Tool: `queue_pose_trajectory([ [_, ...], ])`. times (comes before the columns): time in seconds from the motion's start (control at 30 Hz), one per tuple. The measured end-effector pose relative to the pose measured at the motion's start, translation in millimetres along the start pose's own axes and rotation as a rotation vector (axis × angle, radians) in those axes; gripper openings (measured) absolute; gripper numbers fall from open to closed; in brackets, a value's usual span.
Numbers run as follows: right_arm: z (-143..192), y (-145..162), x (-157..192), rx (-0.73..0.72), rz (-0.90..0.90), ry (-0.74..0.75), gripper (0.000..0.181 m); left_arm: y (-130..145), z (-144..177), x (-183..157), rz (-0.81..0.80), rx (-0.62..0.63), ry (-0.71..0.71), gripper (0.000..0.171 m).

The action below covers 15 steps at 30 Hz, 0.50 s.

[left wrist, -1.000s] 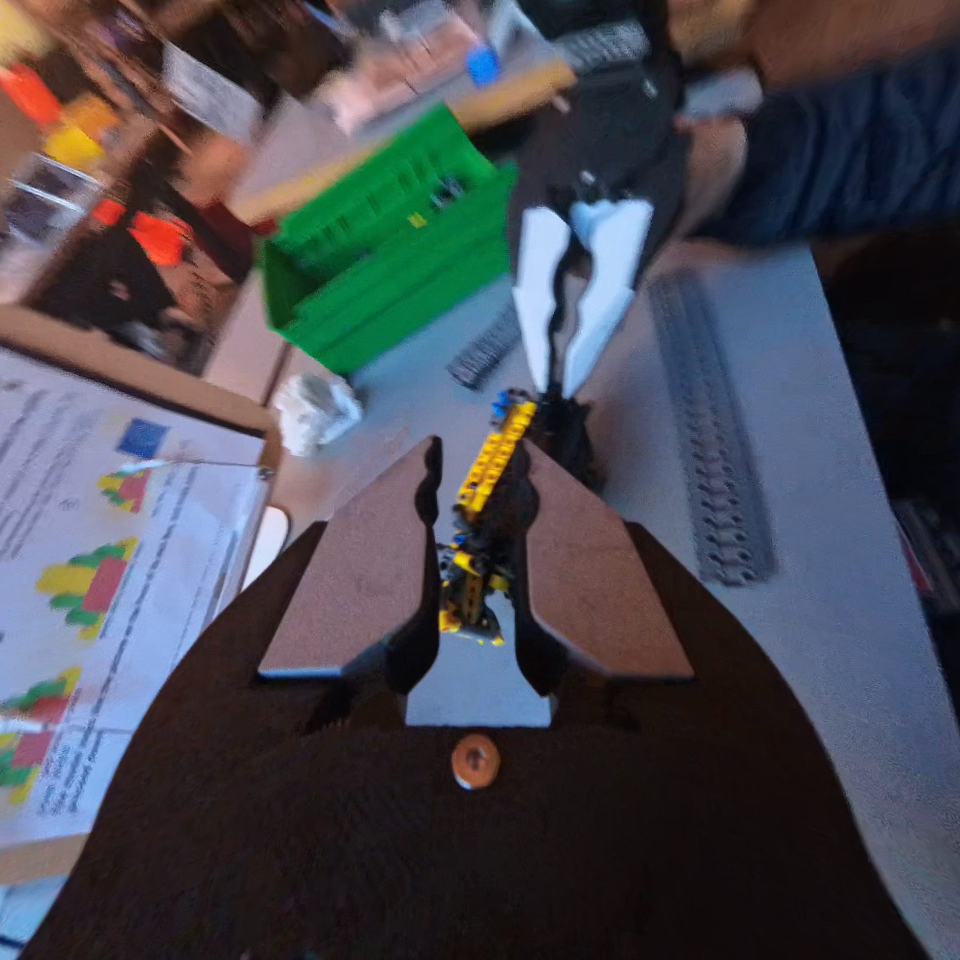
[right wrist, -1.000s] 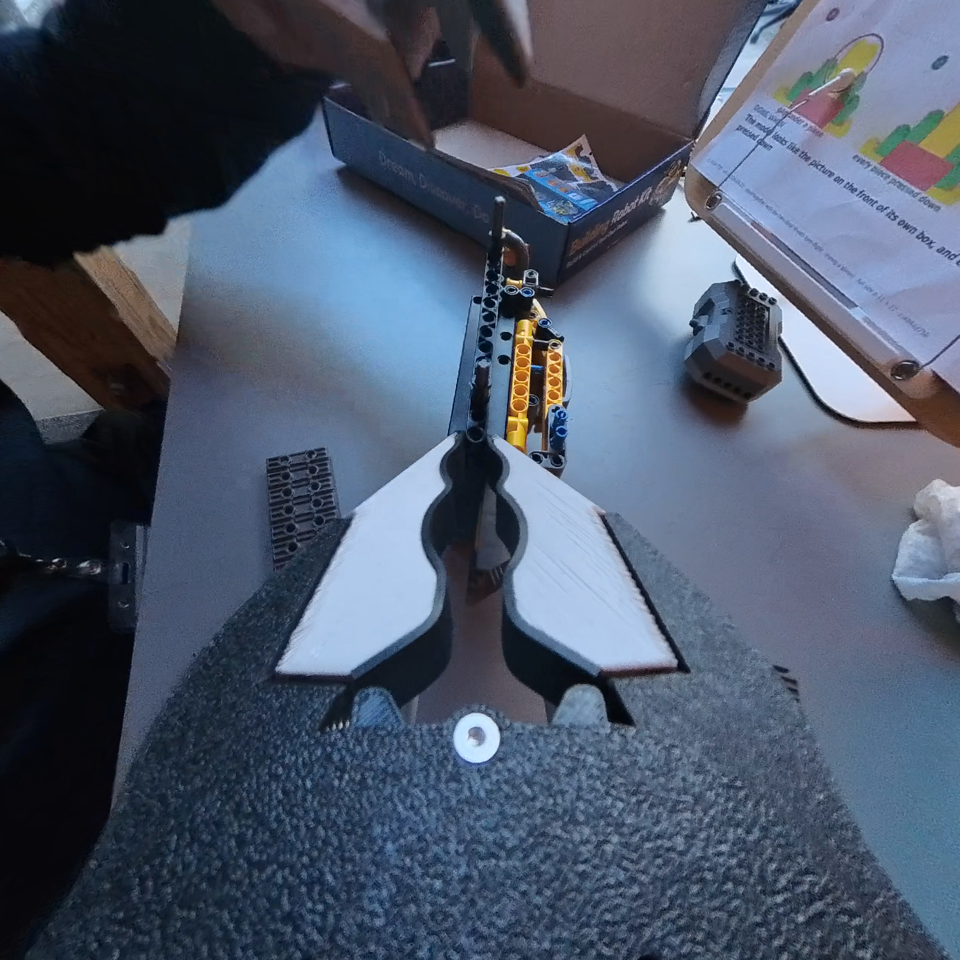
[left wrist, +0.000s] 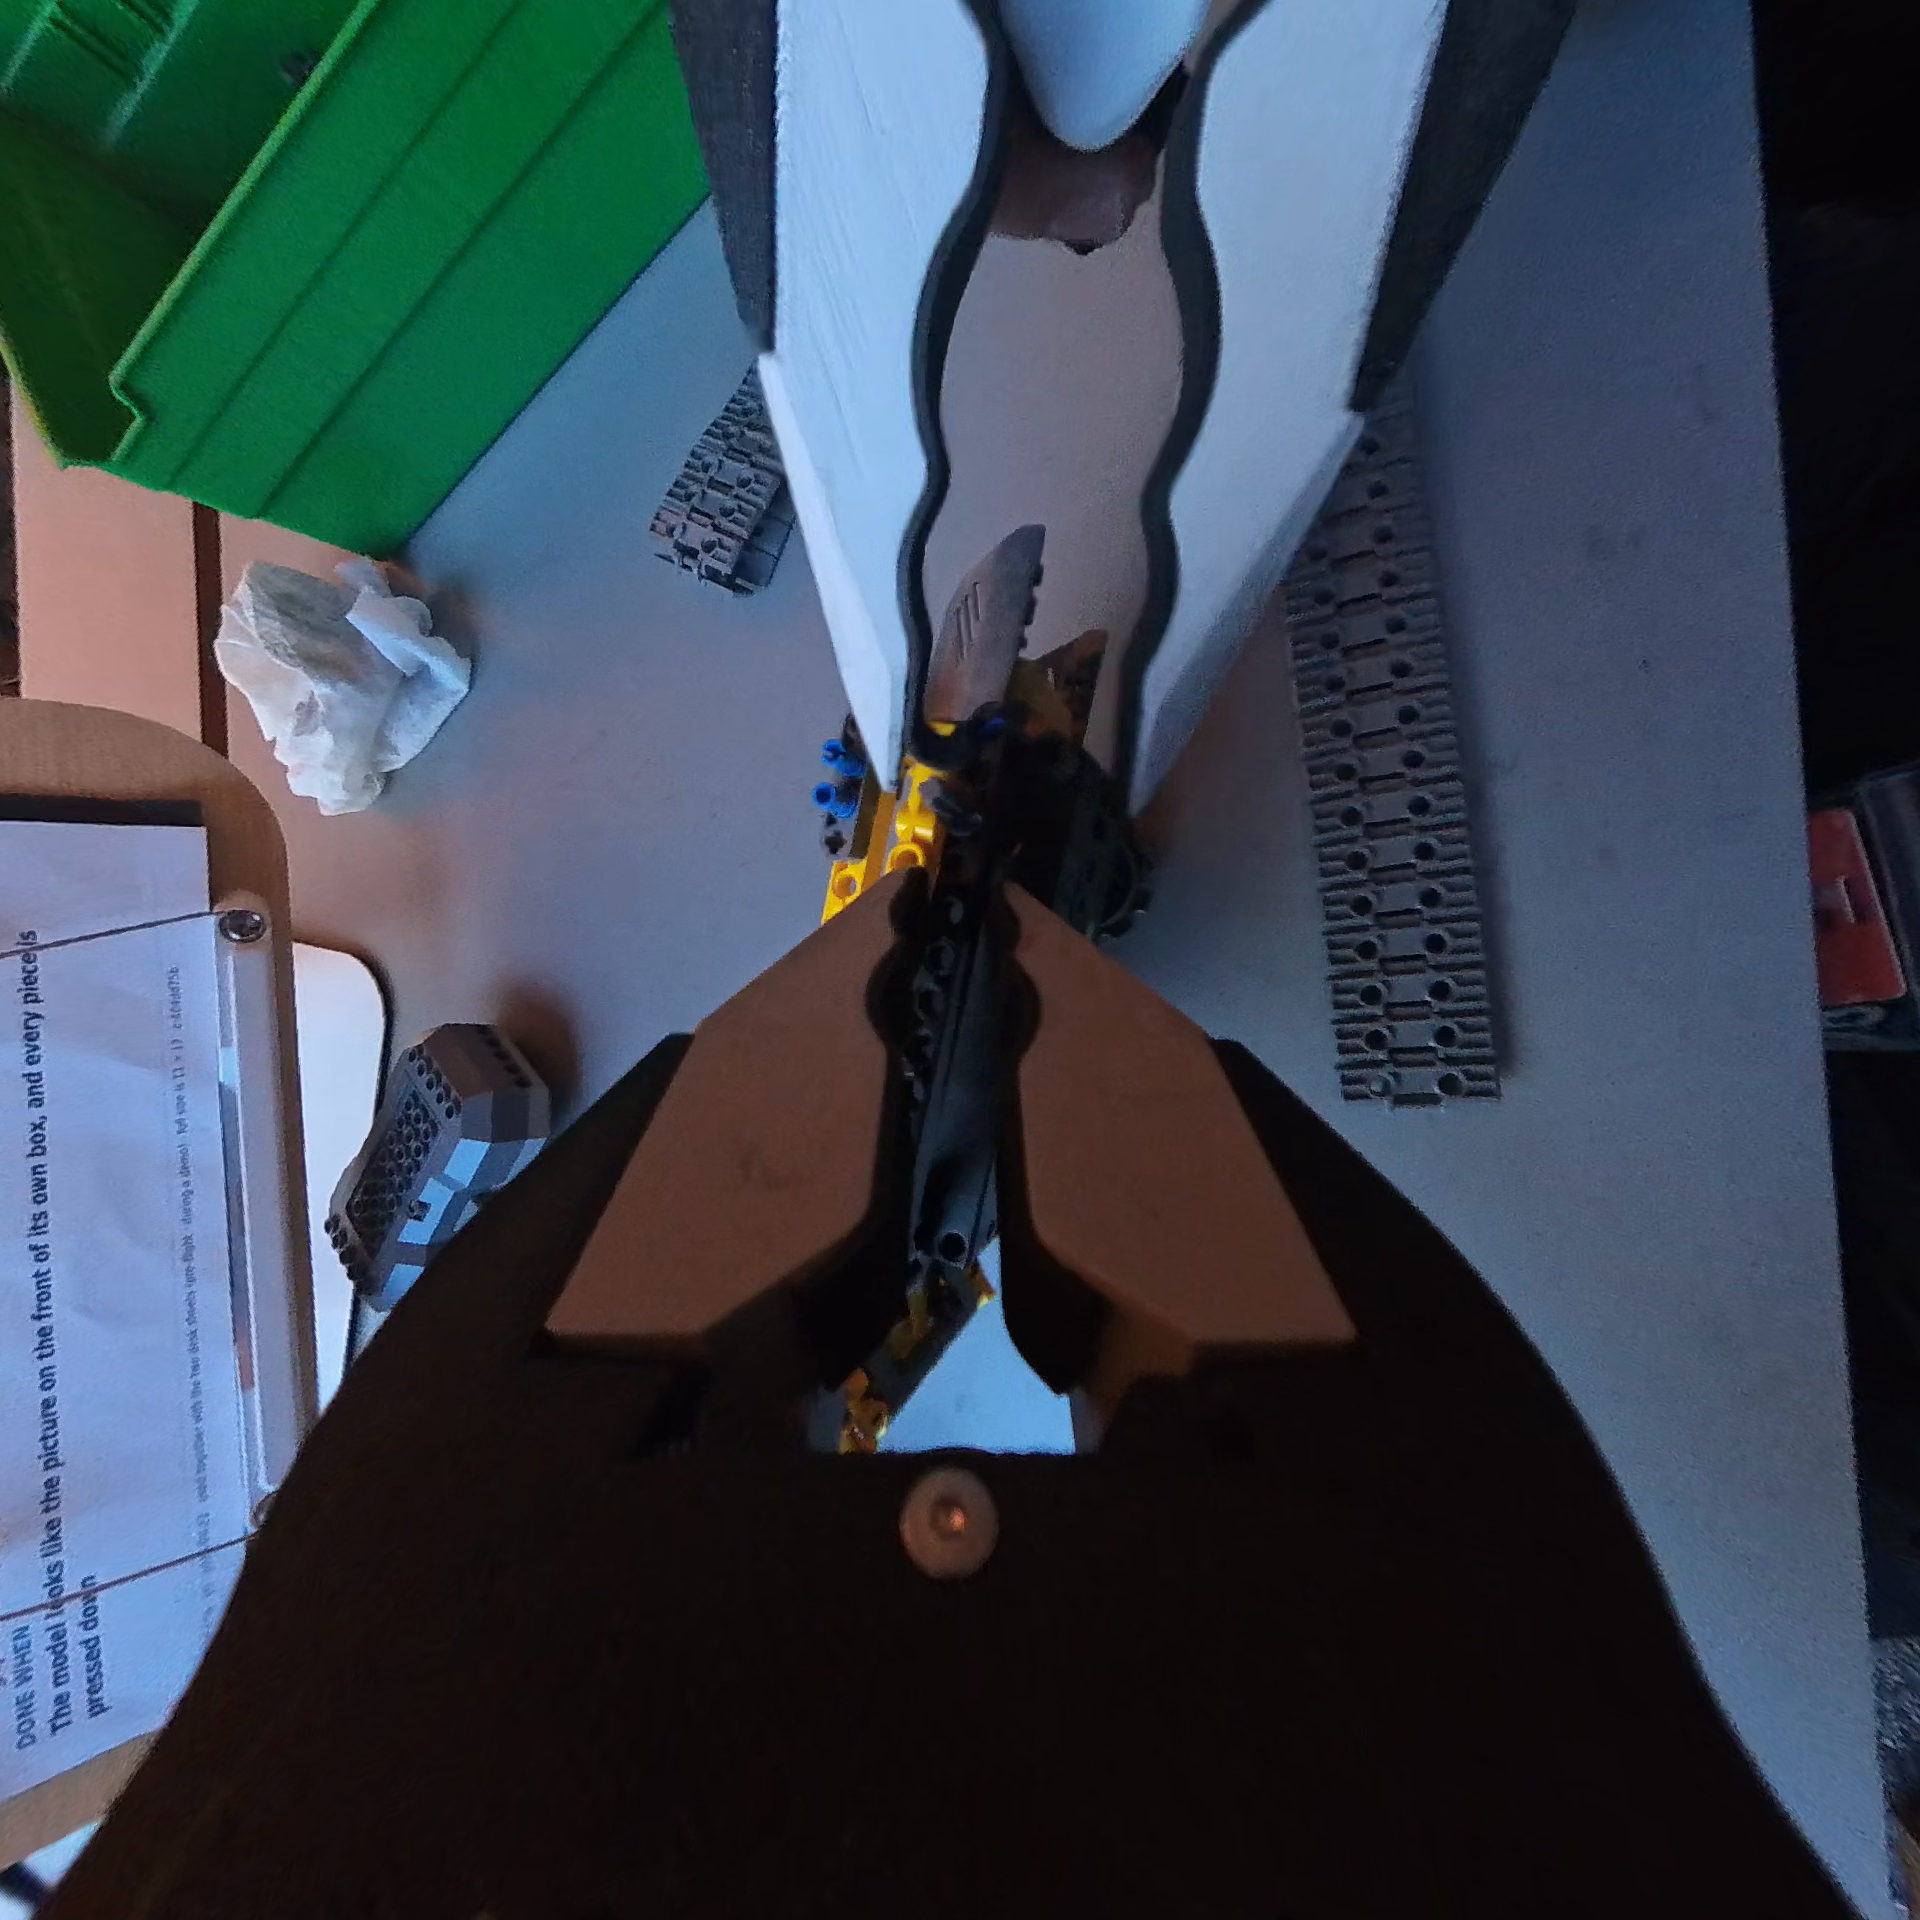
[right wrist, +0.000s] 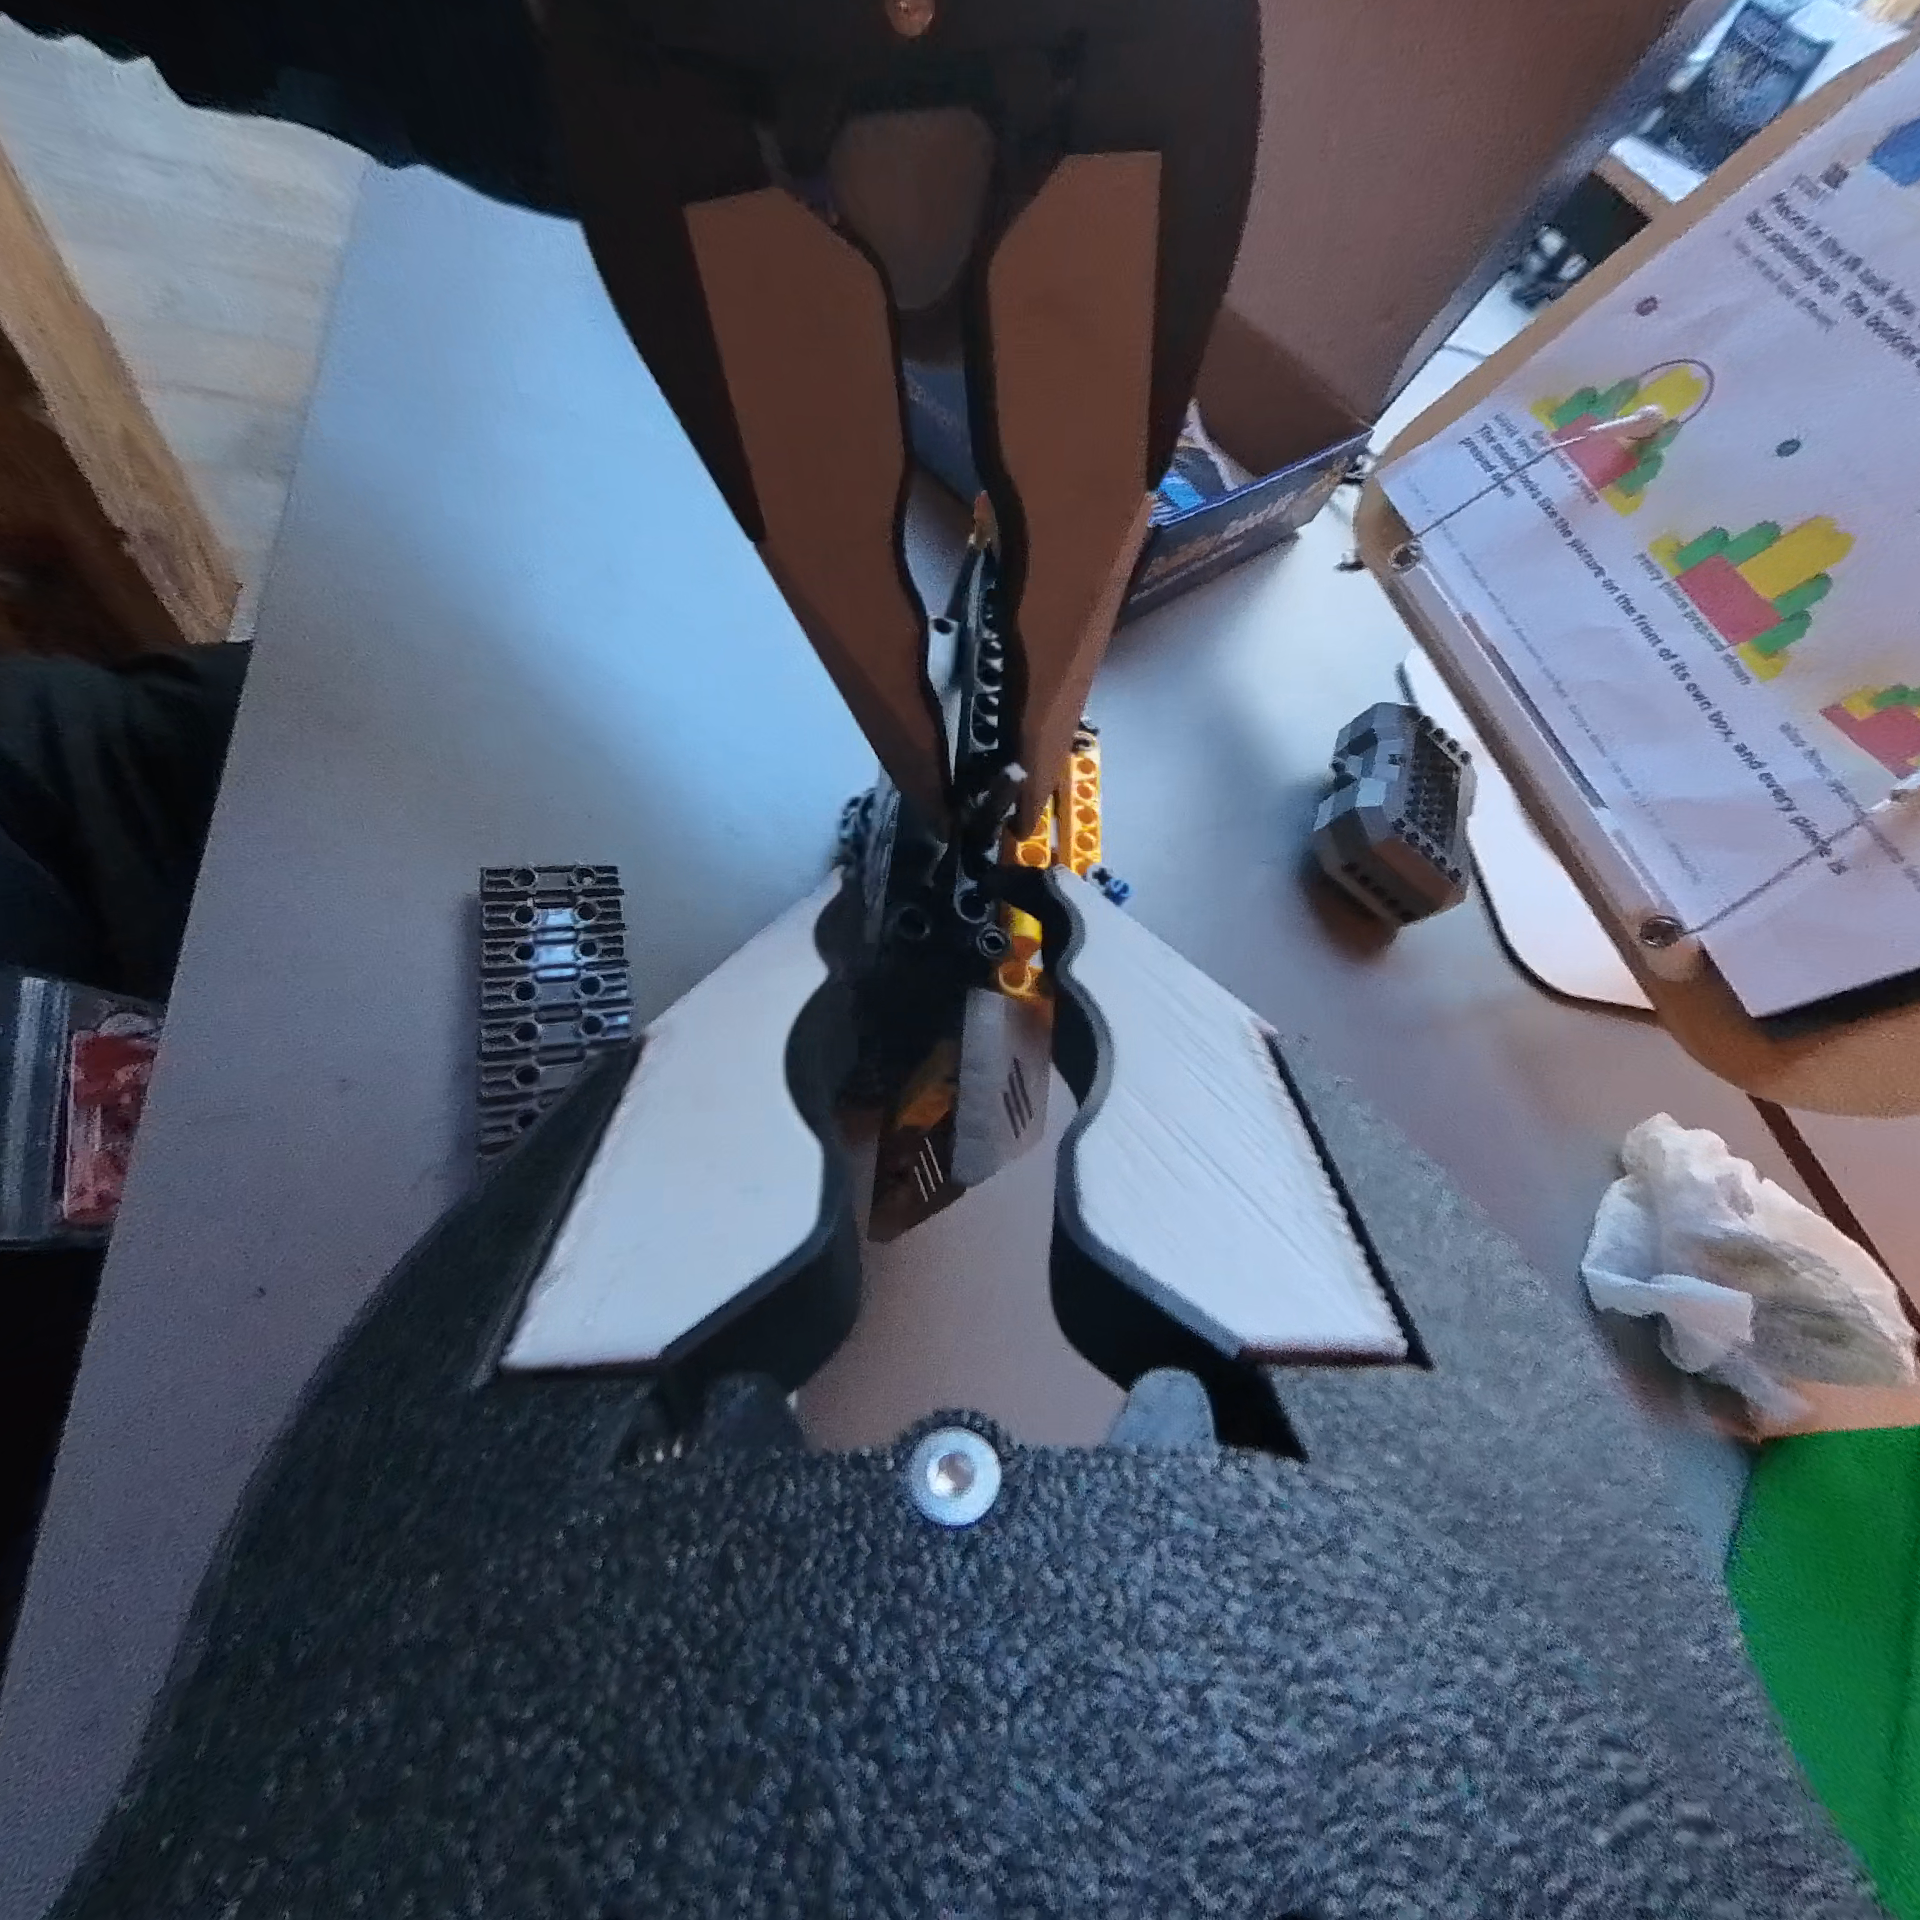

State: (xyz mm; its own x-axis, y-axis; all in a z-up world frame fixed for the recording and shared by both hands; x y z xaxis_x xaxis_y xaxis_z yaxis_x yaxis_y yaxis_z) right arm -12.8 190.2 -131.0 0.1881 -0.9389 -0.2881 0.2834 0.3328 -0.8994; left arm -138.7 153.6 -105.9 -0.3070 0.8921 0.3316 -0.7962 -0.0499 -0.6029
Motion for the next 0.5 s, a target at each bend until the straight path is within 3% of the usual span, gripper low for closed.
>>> queue_pose_trajectory([
  [0.07,-6,2,2,0.029,-0.011,-0.037,0.04,1,0,-2,0.011,-0.009,0.018,0.009],
  [0.17,-12,3,-1,0.083,0.015,-0.003,0.03,1,-1,-3,-0.024,0.003,-0.014,0.009],
  [0.5,-16,-7,9,0.197,0.21,0.006,0.029,6,3,-16,-0.033,-0.069,-0.112,0.008],
])
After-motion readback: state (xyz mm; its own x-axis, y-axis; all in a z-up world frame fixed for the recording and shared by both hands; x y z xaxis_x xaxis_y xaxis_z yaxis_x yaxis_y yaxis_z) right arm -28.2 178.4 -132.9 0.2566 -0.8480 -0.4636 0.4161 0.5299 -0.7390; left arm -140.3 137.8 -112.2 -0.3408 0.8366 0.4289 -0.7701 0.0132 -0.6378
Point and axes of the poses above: each gripper's, where its closed fingertips meet, z back along the fingers, y out of its underside, x = y × z across the jaws, the point moved 9 cm from there along z, back along the fingers, and after that the axes turned 7 degrees about -x, right-handed, at the moved point
